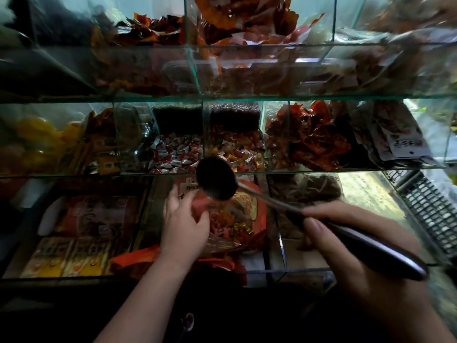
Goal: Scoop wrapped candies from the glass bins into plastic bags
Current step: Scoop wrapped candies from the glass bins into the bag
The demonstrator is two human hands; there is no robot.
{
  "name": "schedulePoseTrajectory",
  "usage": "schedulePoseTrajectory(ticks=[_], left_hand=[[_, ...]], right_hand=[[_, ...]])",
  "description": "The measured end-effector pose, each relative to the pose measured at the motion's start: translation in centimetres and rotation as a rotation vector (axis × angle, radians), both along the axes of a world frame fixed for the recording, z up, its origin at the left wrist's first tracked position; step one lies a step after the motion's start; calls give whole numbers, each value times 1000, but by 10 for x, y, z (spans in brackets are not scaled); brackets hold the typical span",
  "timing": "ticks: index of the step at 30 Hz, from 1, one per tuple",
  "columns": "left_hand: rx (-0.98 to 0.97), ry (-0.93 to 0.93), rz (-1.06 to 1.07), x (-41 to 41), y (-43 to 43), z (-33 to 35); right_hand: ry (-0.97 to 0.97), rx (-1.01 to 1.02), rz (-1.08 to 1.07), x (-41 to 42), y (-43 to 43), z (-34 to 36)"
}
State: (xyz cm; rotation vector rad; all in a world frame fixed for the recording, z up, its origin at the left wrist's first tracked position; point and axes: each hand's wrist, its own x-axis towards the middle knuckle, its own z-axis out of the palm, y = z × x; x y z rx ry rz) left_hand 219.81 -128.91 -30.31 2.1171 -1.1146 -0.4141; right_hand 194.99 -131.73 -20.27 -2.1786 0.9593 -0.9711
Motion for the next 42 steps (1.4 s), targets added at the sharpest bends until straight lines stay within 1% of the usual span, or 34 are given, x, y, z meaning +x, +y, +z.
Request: schedulePoseTrajectory(ticks=[2, 3, 5, 6, 8, 11, 13, 15, 16, 18, 21, 24, 26, 28, 30, 32, 35, 38, 40, 42], left_hand=[[57, 71, -6, -4, 7, -6], [64, 95, -10, -5, 9, -9], [54, 88, -27, -5, 10, -14], [65, 77, -31, -6, 10, -16], [117, 79, -24, -6, 7, -19], [141, 93, -30, -8, 4, -24], [144, 79, -59, -10, 3, -27], [160, 76, -83, -12, 2, -31], [167, 78, -93, -12, 2, -33], [174, 83, -108, -14, 3, -35], [168, 104, -104, -14, 4, -37], [151, 145, -92, -11, 4, -38], [138, 165, -91, -11, 6, -38], [127, 167, -97, -11, 7, -38], [127, 180, -99, -11, 8, -39], [122, 206, -102, -10, 9, -39], [118, 241, -93, -9, 13, -35], [126, 271, -69, -6, 16, -30], [90, 202, -42, -8, 18, -28], [-29, 39, -25, -14, 21, -22]], right_hand=[[-77, -45, 39, -11, 18, 11], [-43, -95, 13, -18, 25, 15], [-3, -76, 58, -23, 25, 5], [47, -70, 66, -16, 19, -1], [221, -58, 70, 3, 8, -21], [415, -31, -3, 35, -14, -63], [456, 28, -19, 57, -29, -91], [456, 80, -39, 74, -35, -116], [414, 112, -68, 80, -37, -126], [249, 198, -154, 85, -37, -139], [9, 421, -249, 84, -36, -145], [-133, 569, -277, 78, -37, -146], [-256, 656, -338, 74, -36, -144], [-291, 672, -407, 71, -37, -139], [-274, 672, -396, 72, -36, -132], [-297, 716, -373, 74, -33, -127], [-444, 834, -397, 64, -28, -116], [-478, 766, -457, 46, -22, -108], [-474, 712, -475, 35, -15, -101], [-473, 672, -477, 25, -10, -94]])
